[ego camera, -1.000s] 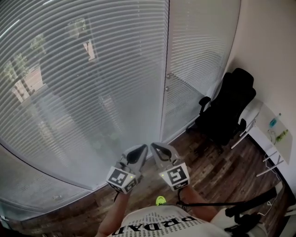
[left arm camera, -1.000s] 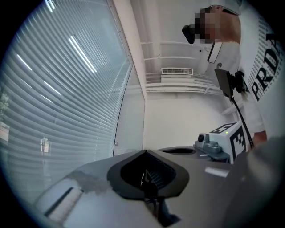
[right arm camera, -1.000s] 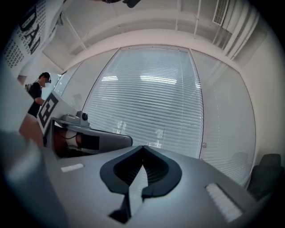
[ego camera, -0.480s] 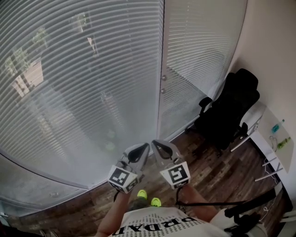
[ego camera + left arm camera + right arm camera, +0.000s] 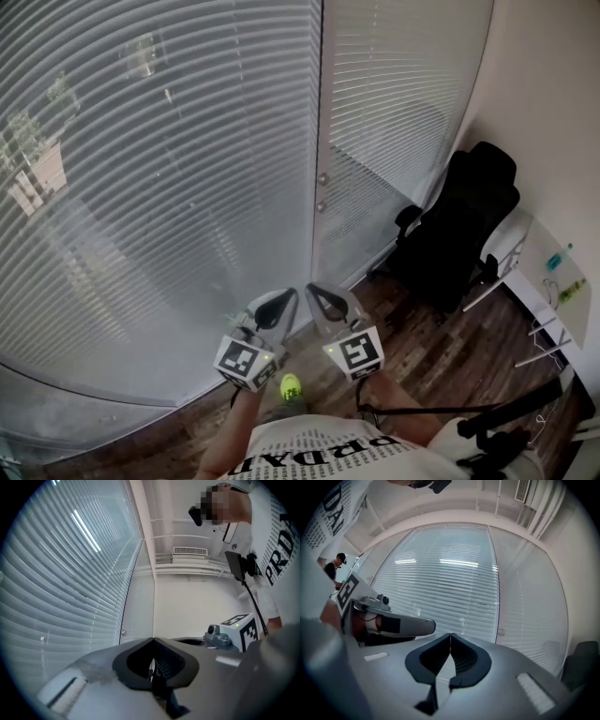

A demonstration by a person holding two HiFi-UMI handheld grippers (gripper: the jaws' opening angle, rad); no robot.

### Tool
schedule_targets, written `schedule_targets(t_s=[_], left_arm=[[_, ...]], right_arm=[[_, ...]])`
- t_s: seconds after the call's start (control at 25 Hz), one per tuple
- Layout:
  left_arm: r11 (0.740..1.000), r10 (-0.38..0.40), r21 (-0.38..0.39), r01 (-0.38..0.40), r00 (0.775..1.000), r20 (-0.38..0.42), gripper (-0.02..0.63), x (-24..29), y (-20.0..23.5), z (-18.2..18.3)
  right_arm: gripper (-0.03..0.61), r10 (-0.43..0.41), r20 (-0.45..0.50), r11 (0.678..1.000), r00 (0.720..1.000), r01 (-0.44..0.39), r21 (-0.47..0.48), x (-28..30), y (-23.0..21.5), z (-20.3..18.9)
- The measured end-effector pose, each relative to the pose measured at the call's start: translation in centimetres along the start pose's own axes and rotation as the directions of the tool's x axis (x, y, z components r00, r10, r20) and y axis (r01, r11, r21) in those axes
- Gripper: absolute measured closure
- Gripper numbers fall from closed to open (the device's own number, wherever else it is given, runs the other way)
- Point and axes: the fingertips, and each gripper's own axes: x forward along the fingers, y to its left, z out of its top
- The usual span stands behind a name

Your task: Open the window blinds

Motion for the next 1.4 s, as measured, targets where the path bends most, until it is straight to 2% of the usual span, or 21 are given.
schedule_targets(t_s=[0.36,0.6,0.76,0.96,1.16,1.32,1.4], left_arm=[[0.999,-0.041,-0.004,0.041,0.999,0.021,0.621,4.5,4.7,-0.5],[0.997,-0.078,-0.015,0.078,0.997,0.018,0.621,6.3,6.6,0.7],[0.995,-0.099,-0.009,0.099,0.995,0.008,0.621,7.6,8.5,-0.6],[0.996,-0.088,-0.008,0.088,0.996,0.002,0.621,8.9,11.1,-0.1],[0.998,-0.059,-0.024,0.059,0.998,0.010,0.621,9.8,11.2,-1.3],[1.000,-0.025,-0.019,0.025,1.000,0.002,0.621,11.9,11.5,-1.6],[1.000,0.001,-0.018,-0.001,1.000,0.000,0.621,12.9,11.7,-1.8]], right_arm=[[0.569,-0.042,0.001,0.999,0.999,0.042,-0.008,5.5,-4.1,-0.9],[0.569,-0.062,0.015,0.998,0.998,0.063,-0.013,8.5,-5.7,0.5],[0.569,-0.084,0.021,0.996,0.996,0.084,-0.021,10.6,-7.1,-0.5],[0.568,-0.118,0.026,0.993,0.993,0.118,-0.012,12.7,-9.0,0.0],[0.563,-0.119,0.009,0.992,0.993,0.119,-0.051,13.0,-10.3,-1.5],[0.512,-0.116,0.003,0.993,0.993,0.116,-0.037,13.7,-12.6,-2.2],[0.508,-0.110,-0.004,0.993,0.994,0.109,-0.039,13.9,-13.7,-2.8]])
